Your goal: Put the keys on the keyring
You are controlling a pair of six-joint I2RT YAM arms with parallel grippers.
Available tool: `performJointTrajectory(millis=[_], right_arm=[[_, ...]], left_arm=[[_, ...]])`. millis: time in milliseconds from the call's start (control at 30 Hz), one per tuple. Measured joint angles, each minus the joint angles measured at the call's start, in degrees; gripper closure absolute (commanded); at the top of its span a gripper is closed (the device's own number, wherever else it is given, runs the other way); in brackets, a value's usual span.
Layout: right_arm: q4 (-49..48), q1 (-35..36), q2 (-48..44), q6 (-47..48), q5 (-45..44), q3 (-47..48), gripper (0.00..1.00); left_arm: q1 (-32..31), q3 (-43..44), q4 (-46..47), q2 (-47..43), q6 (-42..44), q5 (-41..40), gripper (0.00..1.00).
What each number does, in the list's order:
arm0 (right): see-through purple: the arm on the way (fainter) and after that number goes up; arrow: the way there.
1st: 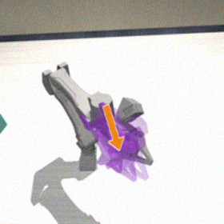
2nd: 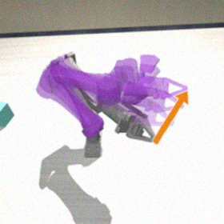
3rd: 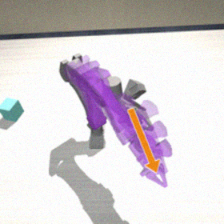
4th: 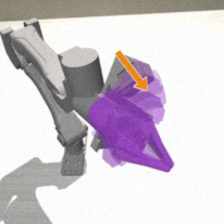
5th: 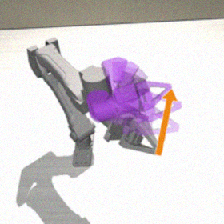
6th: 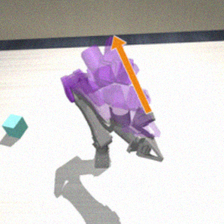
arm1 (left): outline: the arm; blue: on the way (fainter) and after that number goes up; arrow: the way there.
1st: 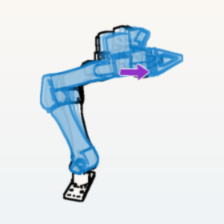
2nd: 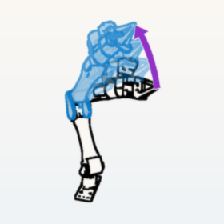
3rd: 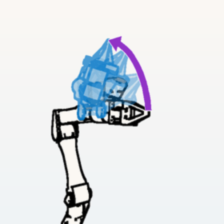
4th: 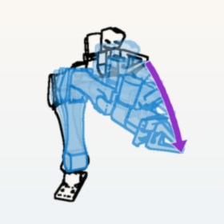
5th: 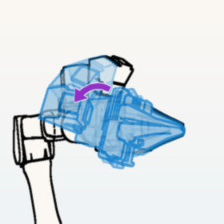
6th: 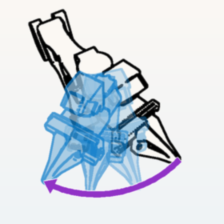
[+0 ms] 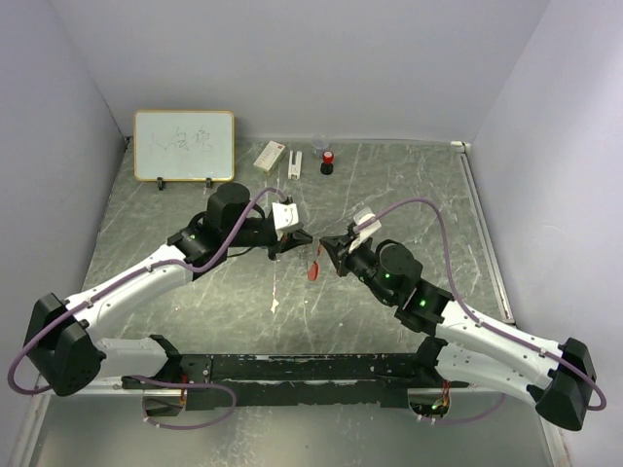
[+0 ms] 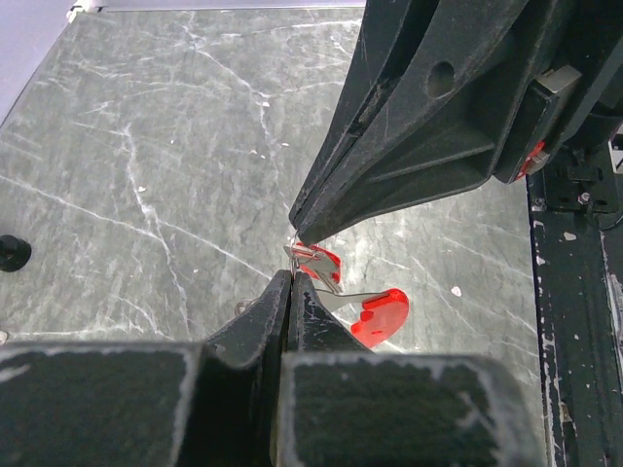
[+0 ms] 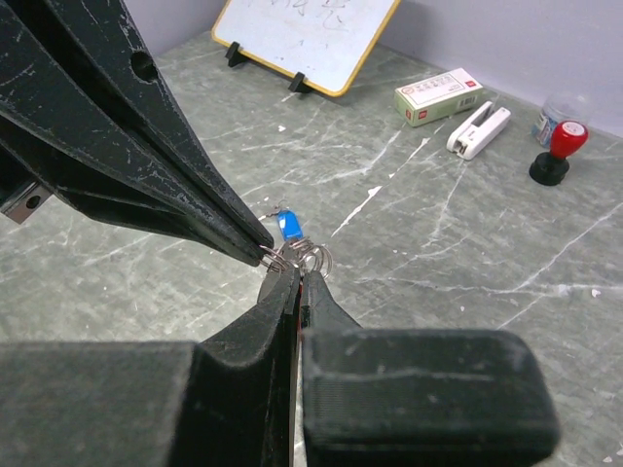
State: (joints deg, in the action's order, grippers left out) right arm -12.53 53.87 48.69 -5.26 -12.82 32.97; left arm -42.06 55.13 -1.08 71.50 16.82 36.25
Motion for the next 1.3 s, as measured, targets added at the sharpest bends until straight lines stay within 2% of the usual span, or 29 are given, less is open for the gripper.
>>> performJointTrajectory(millis=[367, 833, 1233, 1300], right_arm=[[-0.46, 0.22, -1.31, -0.74, -0.68, -0.90, 1.00], [-2.60, 0.24, 1.05, -2.89, -1.31, -1.20, 1.00], [-3.69, 0.22, 2.43, -3.91, -1.09, -0.07, 1.00], [-3.69, 0.22, 2.29, -4.00, -1.05, -0.07, 0.96]], left_arm=[[-0.37, -1.14, 2.32, -1.57, -1.46, -1.36, 0.93], [-0.52, -7.58, 13.46, -4.55, -6.88, -3.23, 0.93], [-0.52, -8.68, 17.62, -5.42, -9.01, -4.63, 0.93], [-0.52, -9.03, 18.03, -5.68, -9.25, -4.85, 0.93]])
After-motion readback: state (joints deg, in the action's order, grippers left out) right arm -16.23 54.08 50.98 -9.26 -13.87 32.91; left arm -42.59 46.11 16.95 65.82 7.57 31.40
